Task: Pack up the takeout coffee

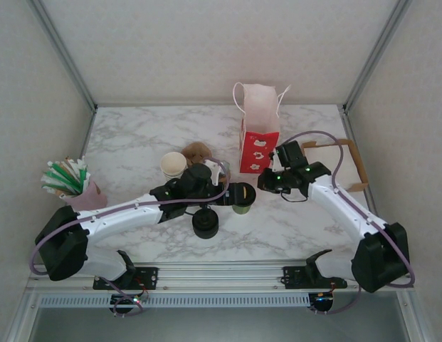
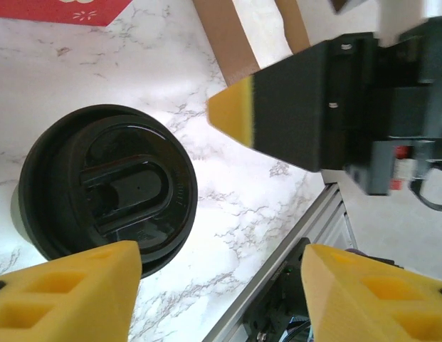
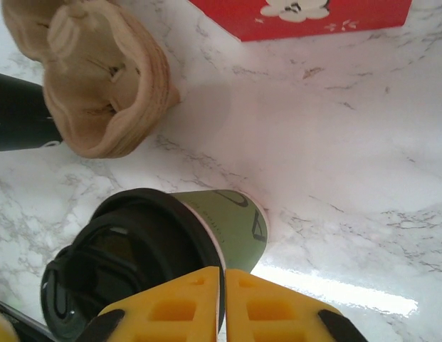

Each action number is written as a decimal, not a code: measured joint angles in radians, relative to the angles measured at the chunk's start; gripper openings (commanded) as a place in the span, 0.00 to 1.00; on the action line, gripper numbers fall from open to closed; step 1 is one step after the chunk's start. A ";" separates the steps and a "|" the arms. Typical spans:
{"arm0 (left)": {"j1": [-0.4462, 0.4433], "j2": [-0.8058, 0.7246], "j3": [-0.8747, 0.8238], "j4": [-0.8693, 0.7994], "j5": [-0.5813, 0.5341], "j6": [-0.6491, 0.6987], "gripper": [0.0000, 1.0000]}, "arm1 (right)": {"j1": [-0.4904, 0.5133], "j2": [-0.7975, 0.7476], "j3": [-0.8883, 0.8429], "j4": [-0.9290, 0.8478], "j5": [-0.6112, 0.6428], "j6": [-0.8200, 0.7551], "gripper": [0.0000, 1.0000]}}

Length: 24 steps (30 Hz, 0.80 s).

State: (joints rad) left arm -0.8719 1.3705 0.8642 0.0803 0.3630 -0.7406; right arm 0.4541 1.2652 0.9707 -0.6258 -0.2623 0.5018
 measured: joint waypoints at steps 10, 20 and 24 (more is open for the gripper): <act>0.026 0.065 0.103 -0.088 -0.019 0.061 0.23 | 0.000 -0.145 -0.115 0.043 -0.106 0.071 0.00; 0.032 0.144 0.140 -0.124 -0.019 0.096 0.22 | 0.000 -0.179 -0.229 0.151 -0.215 0.185 0.00; 0.036 0.146 0.140 -0.129 -0.019 0.102 0.22 | 0.000 -0.174 -0.245 0.180 -0.232 0.206 0.00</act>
State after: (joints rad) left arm -0.8360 1.5162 1.0042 -0.0486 0.3439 -0.6388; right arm 0.4541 1.0916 0.7258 -0.4454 -0.4942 0.7074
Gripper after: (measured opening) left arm 0.218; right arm 0.050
